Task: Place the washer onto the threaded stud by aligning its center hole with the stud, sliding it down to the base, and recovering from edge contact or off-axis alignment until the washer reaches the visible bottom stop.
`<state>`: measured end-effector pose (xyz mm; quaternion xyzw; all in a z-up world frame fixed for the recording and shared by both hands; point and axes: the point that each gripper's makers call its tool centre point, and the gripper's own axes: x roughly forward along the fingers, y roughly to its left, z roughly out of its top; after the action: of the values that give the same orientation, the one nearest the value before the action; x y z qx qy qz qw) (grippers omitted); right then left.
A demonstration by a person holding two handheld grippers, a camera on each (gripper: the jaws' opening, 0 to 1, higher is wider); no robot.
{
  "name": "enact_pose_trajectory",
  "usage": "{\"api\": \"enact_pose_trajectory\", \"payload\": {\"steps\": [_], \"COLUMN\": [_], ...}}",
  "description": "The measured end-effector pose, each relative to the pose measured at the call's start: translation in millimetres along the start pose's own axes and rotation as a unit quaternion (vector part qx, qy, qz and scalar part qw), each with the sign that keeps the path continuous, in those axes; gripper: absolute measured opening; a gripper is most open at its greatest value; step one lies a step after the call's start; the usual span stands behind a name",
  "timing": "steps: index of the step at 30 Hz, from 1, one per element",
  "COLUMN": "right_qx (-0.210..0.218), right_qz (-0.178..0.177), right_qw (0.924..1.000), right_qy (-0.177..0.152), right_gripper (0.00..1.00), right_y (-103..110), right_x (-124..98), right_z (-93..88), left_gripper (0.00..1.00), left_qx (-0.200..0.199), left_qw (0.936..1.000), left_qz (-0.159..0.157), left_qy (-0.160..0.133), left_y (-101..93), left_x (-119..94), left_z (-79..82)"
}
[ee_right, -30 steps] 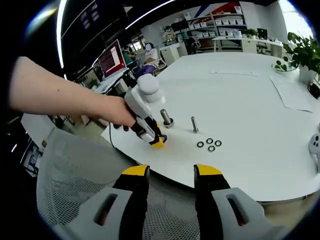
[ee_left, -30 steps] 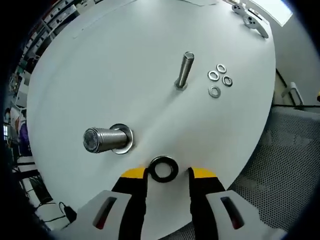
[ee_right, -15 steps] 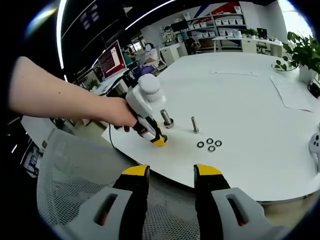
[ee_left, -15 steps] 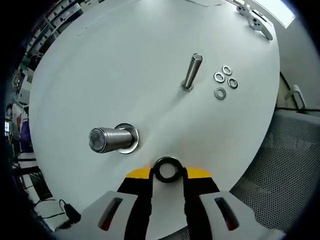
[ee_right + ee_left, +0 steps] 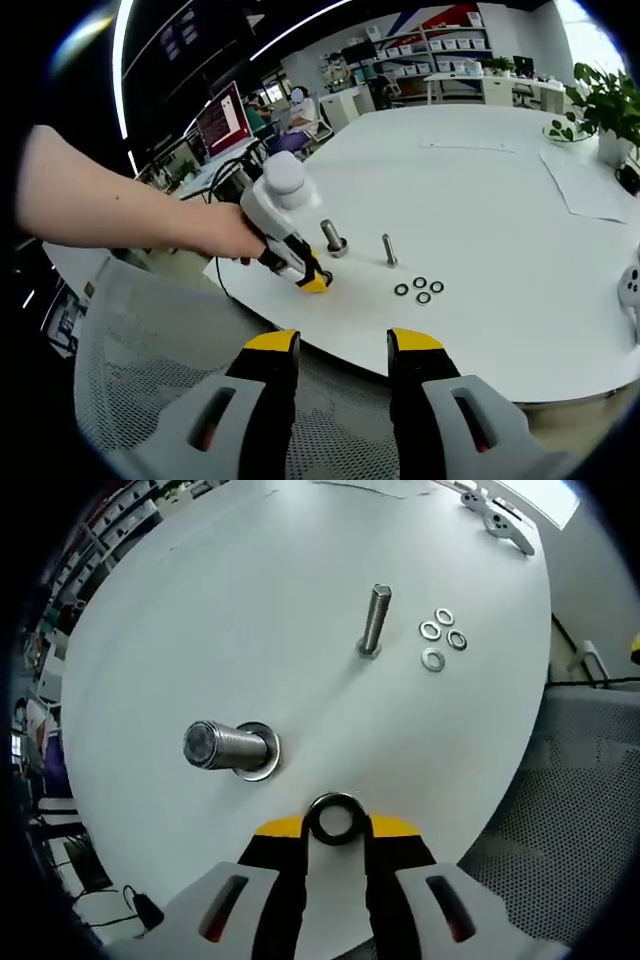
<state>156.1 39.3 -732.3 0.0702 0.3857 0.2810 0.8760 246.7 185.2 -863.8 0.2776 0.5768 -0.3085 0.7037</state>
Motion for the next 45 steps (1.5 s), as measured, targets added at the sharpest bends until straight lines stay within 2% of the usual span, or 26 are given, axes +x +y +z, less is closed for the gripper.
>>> {"api": "enact_pose_trajectory", "payload": {"steps": [6,11,17,22,26,35,39,45], "right_qx": [0.002,0.001,0.003,0.004,0.004,0.003,0.004,0.004], "right_qz": [0.0,0.0,0.0,0.001,0.001,0.001,0.001,0.001], "right_qw": [1.0,1.0,1.0,1.0,1.0,1.0,1.0,1.0], "right_qy": [-0.001,0.001,0.0,0.0,0.0,0.001,0.0,0.0], "right_gripper": [0.38,0.38,0.37,0.37,0.37,0.37,0.37,0.37], "right_y": [0,0,0,0,0,0,0,0], "right_x": [0,0,0,0,0,0,0,0], "right_z": [0.6,0.2,0.3,0.1,0.3,0.1,0.0,0.2], "left_gripper": [0.19,0.19,0.19,0.19,0.19,0.19,0.19,0.19], "left_qx": [-0.026,-0.025,-0.018,-0.01,-0.018,0.009,0.011,0.036], "left_qw": [0.9991,0.9981,0.9973,0.9958,0.9944,0.9942,0.9946,0.9956], "left_qz": [-0.005,-0.003,0.003,0.008,0.006,0.018,0.02,0.024], "left_qy": [-0.032,-0.056,-0.071,-0.091,-0.104,-0.106,-0.101,-0.083], "left_y": [10.0,18.5,25.8,34.1,37.8,42.8,46.8,50.9], "left_x": [-14,-27,-42,-59,-68,-69,-67,-60], "left_z": [6.2,14.3,18.7,29.4,39.2,55.4,58.1,58.2]}}
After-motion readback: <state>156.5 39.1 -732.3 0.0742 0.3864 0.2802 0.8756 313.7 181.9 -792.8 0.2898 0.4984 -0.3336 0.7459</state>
